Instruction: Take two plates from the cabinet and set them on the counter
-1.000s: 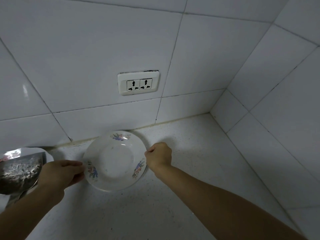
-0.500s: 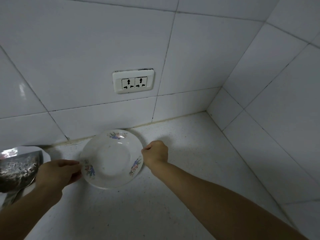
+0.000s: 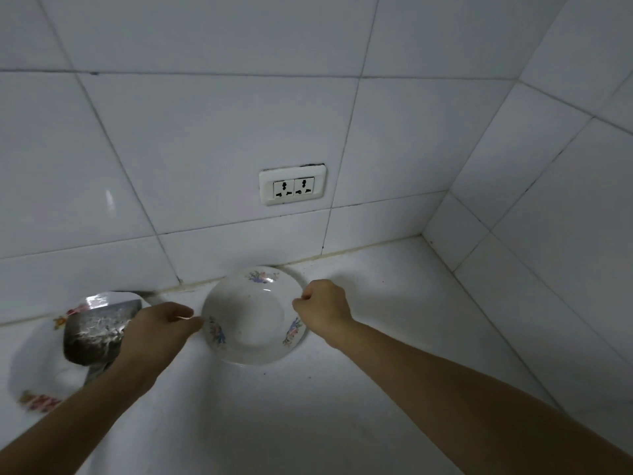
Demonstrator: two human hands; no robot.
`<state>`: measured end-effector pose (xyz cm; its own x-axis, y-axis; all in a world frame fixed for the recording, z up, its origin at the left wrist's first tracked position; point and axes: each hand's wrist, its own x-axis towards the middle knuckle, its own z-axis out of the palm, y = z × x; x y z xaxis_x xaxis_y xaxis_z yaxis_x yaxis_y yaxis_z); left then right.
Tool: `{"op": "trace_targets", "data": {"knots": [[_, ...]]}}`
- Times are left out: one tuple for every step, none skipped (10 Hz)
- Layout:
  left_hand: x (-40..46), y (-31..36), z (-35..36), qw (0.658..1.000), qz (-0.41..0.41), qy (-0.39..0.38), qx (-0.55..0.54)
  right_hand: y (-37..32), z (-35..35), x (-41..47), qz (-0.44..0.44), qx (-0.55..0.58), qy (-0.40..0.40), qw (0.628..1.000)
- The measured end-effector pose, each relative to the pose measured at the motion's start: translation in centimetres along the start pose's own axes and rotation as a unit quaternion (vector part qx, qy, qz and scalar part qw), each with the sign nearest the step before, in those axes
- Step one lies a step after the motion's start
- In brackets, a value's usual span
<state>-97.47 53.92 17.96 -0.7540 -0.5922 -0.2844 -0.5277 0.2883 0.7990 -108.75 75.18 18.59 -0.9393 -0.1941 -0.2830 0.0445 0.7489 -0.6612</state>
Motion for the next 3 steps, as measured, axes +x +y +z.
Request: {"op": "trace_targets", "data": {"knots": [[-1.6,1.1,-1.4,0.998,0.048,-0.009,0.051,-0.9,-0.6,-1.2,-0.021,-0.016,-0.019,0.999],[-3.0,2.0,-2.7,0.992,0.085,-0.014,0.092,-2.0,-1.0,-2.5,-0.061,-0.027,-0.016,0.998],[-4.3,2.7,-3.8,0.988,0.104,-0.014,0.115,-2.8,-1.5,-4.2,-0.069,-0.036,-0.034,0.996]]}}
